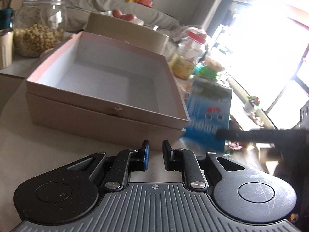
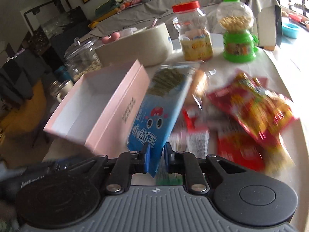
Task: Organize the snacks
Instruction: 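Reach the right gripper to the blue seaweed bag while the left tool moves toward the snack packs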
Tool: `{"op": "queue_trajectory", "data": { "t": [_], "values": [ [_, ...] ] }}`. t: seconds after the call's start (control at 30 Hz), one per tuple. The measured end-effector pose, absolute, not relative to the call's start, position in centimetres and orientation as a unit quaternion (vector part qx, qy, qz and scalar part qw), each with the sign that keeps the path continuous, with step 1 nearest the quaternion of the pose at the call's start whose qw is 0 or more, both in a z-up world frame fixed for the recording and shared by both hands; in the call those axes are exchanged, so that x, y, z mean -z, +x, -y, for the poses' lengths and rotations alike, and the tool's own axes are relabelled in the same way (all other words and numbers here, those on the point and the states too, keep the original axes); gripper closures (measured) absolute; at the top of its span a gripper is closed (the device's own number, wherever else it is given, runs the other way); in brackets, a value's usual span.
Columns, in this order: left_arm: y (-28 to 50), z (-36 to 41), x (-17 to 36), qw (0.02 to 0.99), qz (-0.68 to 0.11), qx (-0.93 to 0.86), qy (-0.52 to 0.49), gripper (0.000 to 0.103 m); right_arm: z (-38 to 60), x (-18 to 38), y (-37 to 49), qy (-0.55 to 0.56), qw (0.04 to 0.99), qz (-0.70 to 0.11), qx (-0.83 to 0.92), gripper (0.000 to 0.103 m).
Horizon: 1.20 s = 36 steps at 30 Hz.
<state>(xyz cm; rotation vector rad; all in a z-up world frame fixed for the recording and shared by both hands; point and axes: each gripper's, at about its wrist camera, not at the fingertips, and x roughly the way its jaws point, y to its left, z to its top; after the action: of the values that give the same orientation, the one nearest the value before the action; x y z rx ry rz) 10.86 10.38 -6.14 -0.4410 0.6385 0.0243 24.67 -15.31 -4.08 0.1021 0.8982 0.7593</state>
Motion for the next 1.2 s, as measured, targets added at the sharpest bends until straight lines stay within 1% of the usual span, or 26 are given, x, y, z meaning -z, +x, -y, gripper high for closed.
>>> {"op": "queue_trajectory", "data": {
  "t": [0.17,0.27,0.33,0.37,0.4,0.47,0.53,0.57,0.6,0.67,0.8,0.93,1.0,1.07,1.2],
  "values": [
    [10.7,-8.7,5.8,0.923,-0.317,0.030,-0.216,0.085,20.1,4.6,21.3,0.083,0.810,-0.458,-0.358,0.089],
    [11.0,-7.1,5.5,0.921,-0.325,0.058,-0.207,0.085,22.7,4.8,19.4,0.086,0.820,-0.453,-0.338,0.085],
    [11.5,-5.7,5.2,0.921,-0.331,0.074,-0.194,0.085,23.9,5.0,18.4,0.083,0.832,-0.446,-0.320,0.066],
    [11.8,-5.0,5.0,0.921,-0.332,0.083,-0.186,0.085,24.3,5.1,17.9,0.082,0.839,-0.439,-0.311,0.044],
    [12.2,-4.2,4.9,0.921,-0.334,0.091,-0.178,0.085,24.7,5.1,17.5,0.080,0.848,-0.429,-0.301,0.032],
    [12.9,-2.6,4.6,0.922,-0.336,0.107,-0.160,0.085,25.2,5.3,16.6,0.062,0.870,-0.403,-0.277,0.031],
    [13.9,-1.1,4.4,0.920,-0.343,0.121,-0.143,0.085,25.6,5.7,16.2,0.041,0.886,-0.387,-0.254,0.023],
    [14.4,-0.2,4.3,0.919,-0.346,0.130,-0.135,0.085,25.8,5.9,16.1,0.038,0.889,-0.385,-0.245,0.016],
    [14.8,0.6,4.2,0.918,-0.348,0.140,-0.126,0.085,26.0,6.2,16.1,0.042,0.892,-0.384,-0.236,0.014],
    [15.7,2.1,4.2,0.918,-0.351,0.154,-0.100,0.085,26.5,6.9,16.0,0.047,0.896,-0.386,-0.216,0.014],
    [16.7,5.1,4.0,0.915,-0.359,0.179,-0.050,0.085,26.7,7.3,15.2,0.011,0.912,-0.366,-0.185,0.010],
    [16.2,8.2,4.7,0.906,-0.374,0.187,0.061,0.085,27.9,7.7,14.4,0.002,0.921,-0.354,-0.162,0.009],
    [15.8,8.3,5.4,0.907,-0.371,0.180,0.091,0.082,28.6,7.8,14.3,0.013,0.922,-0.353,-0.157,0.009],
    [15.9,7.0,5.3,0.916,-0.362,0.160,0.067,0.082,29.3,7.5,14.2,0.034,0.924,-0.343,-0.163,0.009],
    [17.6,2.6,4.9,0.926,-0.360,0.107,-0.040,0.083,28.8,6.8,14.8,0.055,0.927,-0.322,-0.185,0.009]
  ]
}}
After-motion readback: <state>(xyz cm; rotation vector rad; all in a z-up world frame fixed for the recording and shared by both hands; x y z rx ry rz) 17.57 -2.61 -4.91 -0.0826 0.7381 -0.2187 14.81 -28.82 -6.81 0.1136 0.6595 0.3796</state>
